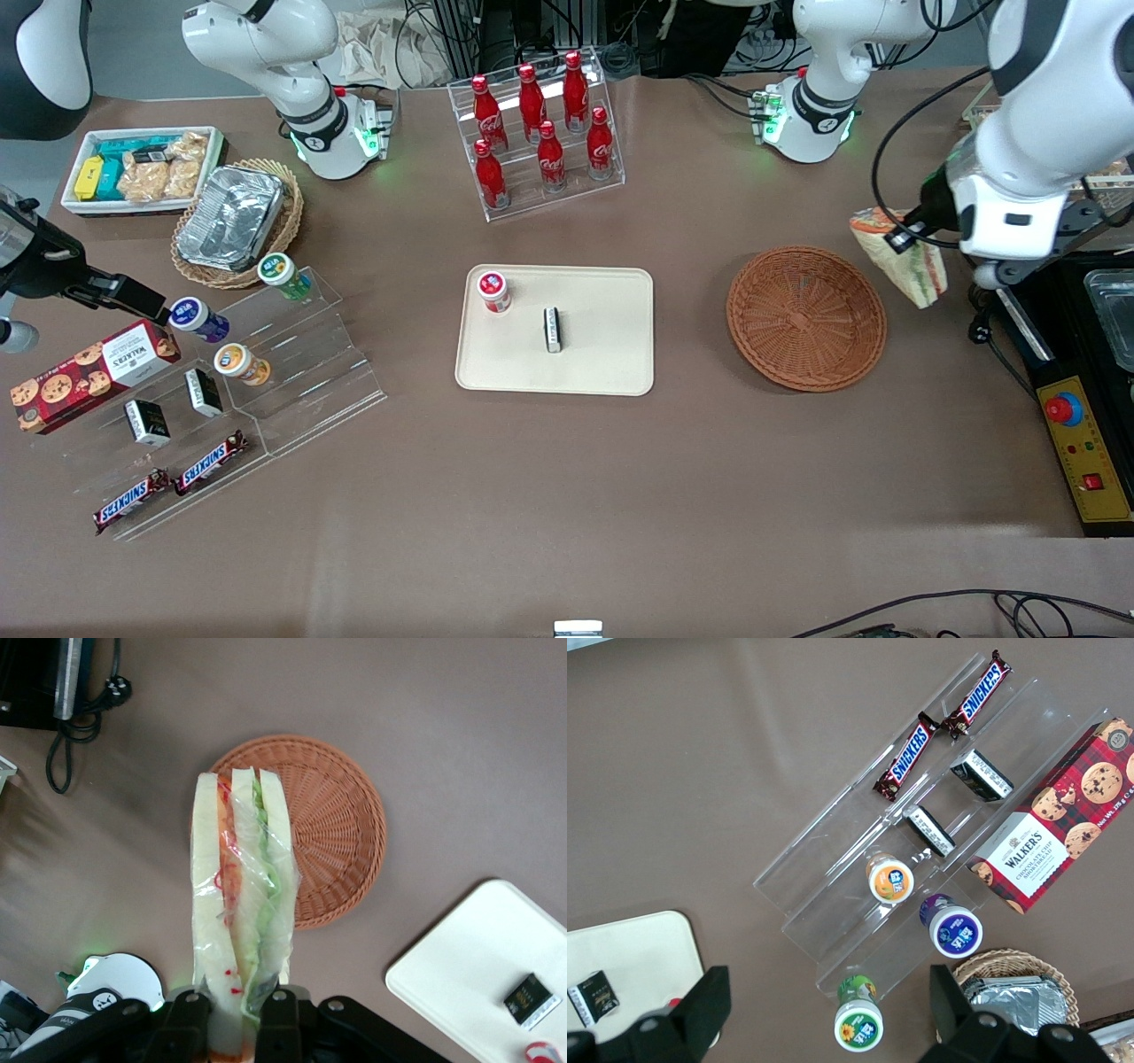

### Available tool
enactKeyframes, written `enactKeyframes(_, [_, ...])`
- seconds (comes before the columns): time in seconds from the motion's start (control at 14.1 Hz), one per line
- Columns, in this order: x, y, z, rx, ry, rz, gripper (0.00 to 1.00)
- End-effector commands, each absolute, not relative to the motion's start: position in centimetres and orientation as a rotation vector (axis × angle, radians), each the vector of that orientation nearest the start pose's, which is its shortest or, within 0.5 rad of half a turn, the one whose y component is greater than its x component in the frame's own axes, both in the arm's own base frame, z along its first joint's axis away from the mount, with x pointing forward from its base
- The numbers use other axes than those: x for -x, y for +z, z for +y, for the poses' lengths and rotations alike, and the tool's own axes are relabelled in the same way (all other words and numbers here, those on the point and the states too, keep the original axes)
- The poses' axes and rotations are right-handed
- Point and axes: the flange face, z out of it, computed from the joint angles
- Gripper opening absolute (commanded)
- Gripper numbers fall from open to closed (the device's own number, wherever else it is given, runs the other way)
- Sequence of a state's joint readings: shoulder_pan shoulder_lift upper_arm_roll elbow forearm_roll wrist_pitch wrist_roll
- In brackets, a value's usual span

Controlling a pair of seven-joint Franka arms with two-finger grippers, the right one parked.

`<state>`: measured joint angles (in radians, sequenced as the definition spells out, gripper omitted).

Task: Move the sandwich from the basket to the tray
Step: 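Carry the held sandwich over to the white tray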

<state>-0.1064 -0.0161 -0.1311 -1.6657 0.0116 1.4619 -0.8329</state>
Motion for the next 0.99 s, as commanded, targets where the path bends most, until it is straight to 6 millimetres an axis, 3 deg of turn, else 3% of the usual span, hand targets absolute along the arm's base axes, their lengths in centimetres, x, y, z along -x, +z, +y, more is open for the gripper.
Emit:
enactKeyframes(0.0, [-51.8, 56.9, -16.1, 2.904, 0.284, -0.81, 0.0])
enactKeyframes(0.14, [-51.0, 56.5, -18.9, 2.933, 0.318, -0.75, 0.0])
enactKeyframes(0.28, [-50.3, 54.0, -22.4, 2.928, 0.371, -0.664, 0.0])
enactKeyframes(0.43, [-50.4, 53.2, -25.2, 2.979, 0.364, -0.718, 0.0])
enactKeyframes(0.64, [-50.3, 50.5, -29.7, 3.058, 0.357, -0.63, 0.0])
enactKeyframes(0.78, [-50.2, 48.1, -32.2, 3.086, 0.292, -0.539, 0.0])
enactKeyframes(0.92, [-50.6, 43.7, -35.0, 3.067, 0.225, -0.381, 0.0])
